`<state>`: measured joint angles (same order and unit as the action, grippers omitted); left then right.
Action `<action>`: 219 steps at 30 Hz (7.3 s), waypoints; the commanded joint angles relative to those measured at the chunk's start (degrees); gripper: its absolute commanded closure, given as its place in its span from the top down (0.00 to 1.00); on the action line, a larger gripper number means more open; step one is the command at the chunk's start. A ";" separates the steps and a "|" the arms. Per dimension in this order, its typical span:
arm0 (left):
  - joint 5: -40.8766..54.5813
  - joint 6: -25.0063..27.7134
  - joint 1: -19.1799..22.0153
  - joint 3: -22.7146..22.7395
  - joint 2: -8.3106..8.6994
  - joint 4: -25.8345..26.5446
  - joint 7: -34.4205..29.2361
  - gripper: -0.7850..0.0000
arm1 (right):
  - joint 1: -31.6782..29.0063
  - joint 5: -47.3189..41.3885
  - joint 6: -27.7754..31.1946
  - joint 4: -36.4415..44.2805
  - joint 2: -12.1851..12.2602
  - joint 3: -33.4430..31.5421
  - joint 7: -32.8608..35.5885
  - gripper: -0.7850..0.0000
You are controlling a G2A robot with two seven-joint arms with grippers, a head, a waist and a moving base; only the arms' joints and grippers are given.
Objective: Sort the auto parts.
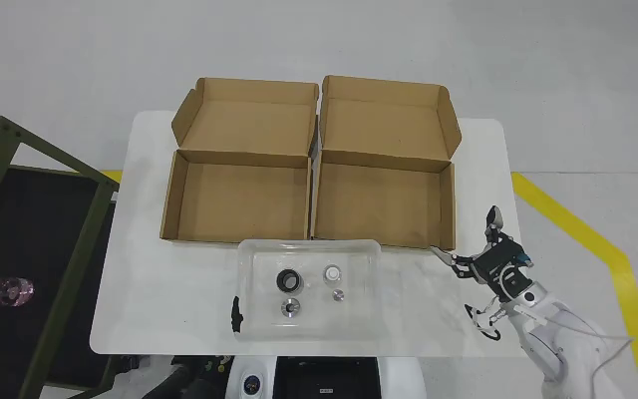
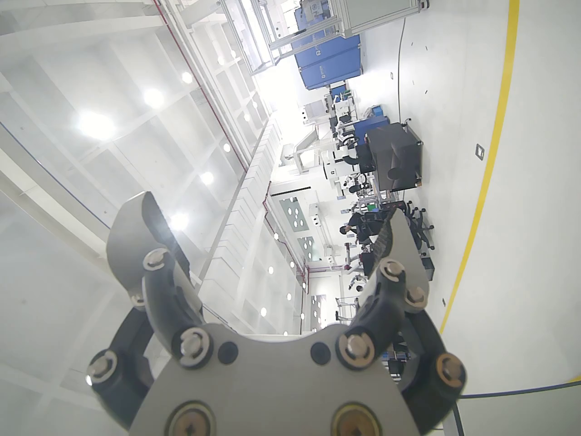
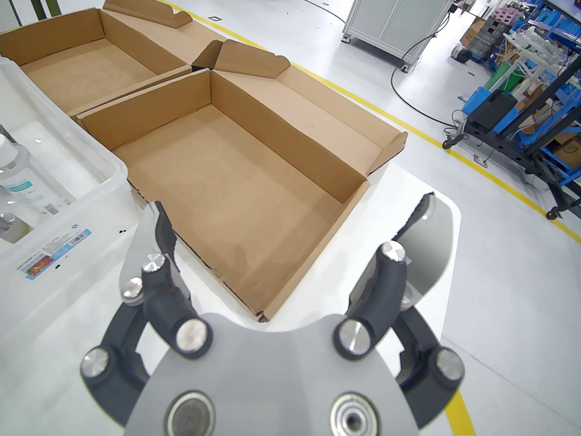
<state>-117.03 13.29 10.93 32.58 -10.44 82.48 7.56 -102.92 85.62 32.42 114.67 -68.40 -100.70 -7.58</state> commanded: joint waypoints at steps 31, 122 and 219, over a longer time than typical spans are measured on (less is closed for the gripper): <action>0.00 0.00 0.00 0.00 0.00 0.00 0.00 1.00 | 0.00 0.00 0.00 0.00 0.00 0.00 0.00 1.00; 0.00 0.00 0.00 0.00 0.00 0.00 0.00 1.00 | 30.36 -9.53 20.69 -6.71 2.98 40.02 30.32 0.00; 0.00 0.00 0.00 0.00 0.00 0.00 0.00 1.00 | 54.53 -14.27 1.77 -36.69 -1.37 45.55 22.72 0.38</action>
<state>-117.03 13.29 10.93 32.58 -10.44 82.48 7.56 -48.59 71.53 34.35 78.45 -69.66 -55.35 15.15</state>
